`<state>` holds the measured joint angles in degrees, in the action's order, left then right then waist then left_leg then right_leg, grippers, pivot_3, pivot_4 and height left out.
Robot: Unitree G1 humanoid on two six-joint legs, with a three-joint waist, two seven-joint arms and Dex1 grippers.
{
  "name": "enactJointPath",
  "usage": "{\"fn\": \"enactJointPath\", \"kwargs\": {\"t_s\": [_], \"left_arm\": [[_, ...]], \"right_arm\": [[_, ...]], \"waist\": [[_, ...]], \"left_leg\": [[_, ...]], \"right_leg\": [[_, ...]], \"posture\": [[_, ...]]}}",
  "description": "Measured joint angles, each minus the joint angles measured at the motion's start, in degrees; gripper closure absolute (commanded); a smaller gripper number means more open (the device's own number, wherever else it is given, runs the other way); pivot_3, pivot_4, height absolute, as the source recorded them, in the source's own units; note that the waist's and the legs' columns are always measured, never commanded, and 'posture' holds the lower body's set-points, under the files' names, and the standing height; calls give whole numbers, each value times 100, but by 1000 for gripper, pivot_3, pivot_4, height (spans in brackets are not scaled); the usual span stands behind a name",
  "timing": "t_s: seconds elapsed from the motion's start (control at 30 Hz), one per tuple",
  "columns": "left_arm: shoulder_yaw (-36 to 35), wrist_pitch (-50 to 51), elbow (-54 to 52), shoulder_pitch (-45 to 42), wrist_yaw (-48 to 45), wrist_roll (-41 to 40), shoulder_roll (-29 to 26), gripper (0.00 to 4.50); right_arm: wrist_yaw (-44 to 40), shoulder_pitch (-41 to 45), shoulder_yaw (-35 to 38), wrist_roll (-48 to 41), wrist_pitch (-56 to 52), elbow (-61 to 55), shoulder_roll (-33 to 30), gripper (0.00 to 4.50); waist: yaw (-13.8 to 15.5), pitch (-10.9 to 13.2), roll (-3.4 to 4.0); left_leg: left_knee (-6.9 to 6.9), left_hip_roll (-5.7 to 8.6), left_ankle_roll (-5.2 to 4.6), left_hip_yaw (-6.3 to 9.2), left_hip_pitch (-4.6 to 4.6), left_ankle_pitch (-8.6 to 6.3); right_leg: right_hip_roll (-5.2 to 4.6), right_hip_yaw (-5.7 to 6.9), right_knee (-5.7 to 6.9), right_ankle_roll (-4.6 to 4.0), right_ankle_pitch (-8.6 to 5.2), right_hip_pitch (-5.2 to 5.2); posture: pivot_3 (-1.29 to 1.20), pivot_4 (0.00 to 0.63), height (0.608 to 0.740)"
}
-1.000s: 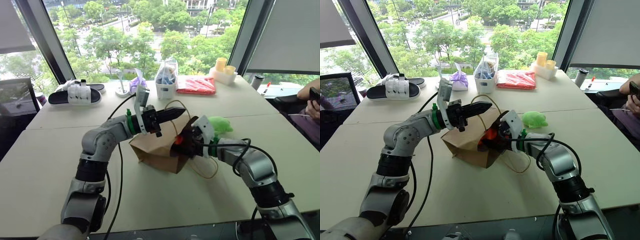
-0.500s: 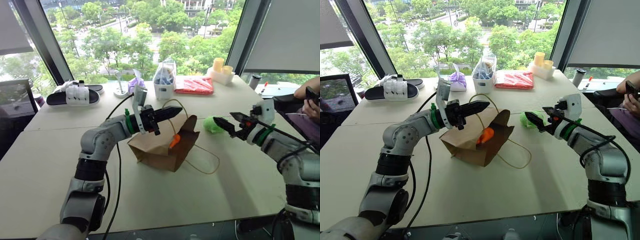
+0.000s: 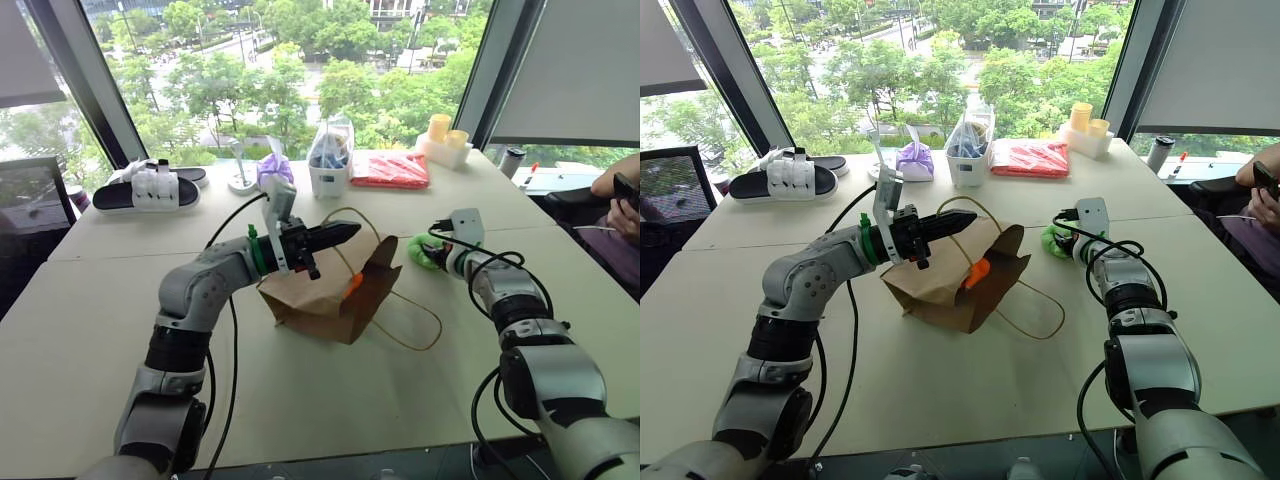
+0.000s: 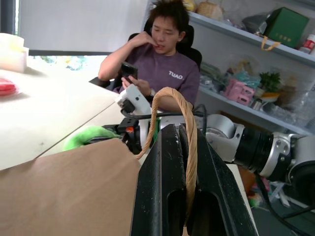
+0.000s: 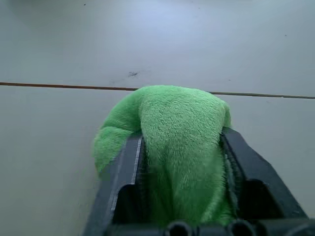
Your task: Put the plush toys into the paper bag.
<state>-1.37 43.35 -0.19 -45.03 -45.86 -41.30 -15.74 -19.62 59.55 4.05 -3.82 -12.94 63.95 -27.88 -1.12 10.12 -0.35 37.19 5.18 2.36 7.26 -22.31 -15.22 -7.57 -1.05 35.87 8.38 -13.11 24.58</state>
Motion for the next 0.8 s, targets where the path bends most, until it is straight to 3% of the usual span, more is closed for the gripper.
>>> {"fn": "enactJointPath", "kwargs": {"t_s": [0.07,0.23,0.3,0.4,0.57,0.7,0.8], "left_arm": [[-8,1,-12,0,30,-23,9,4500],[-100,2,41,-38,113,-91,99,4500],[-171,4,155,-155,132,-167,163,4500],[-413,10,317,-329,157,-305,169,4500],[-546,78,492,-448,142,-445,187,4500],[-547,94,557,-471,76,-445,188,4500],[-553,93,676,-474,51,-439,203,4500]], "right_arm": [[-4,24,2,43,84,62,-1,4492],[-259,-62,84,12,87,-110,-54,4492],[-648,-534,132,-187,-307,-1134,-272,4492],[-1191,-1616,461,-883,-1706,-3721,-780,4492],[-1287,-2950,1171,-2246,-4054,-7311,-1126,4492],[-867,-3193,1395,-2846,-5084,-8477,-820,4492],[-473,-3203,1373,-3147,-5509,-9005,-215,4492]], "waist": [[0,0,0],[1,0,0],[39,0,1],[40,0,1],[-10,0,1],[23,0,1],[42,0,0]], "left_leg": [[4,0,1,0,0,0],[5,0,1,0,0,0],[6,2,1,12,-8,0],[1,5,-3,31,-15,-2],[0,-1,-15,31,-5,-9],[17,-1,-35,32,-2,-20],[20,0,-35,35,-2,-20]], "right_leg": [[1,0,1,0,0,-3],[1,0,1,0,0,-3],[0,4,1,1,0,-1],[-1,7,0,3,-1,3],[2,5,0,3,-1,4],[2,5,13,1,1,-2],[2,5,14,0,1,-4]], "posture": [[0,150,740],[0,150,740],[0,150,740],[0,150,740],[0,150,740],[0,150,740],[0,150,740]]}}
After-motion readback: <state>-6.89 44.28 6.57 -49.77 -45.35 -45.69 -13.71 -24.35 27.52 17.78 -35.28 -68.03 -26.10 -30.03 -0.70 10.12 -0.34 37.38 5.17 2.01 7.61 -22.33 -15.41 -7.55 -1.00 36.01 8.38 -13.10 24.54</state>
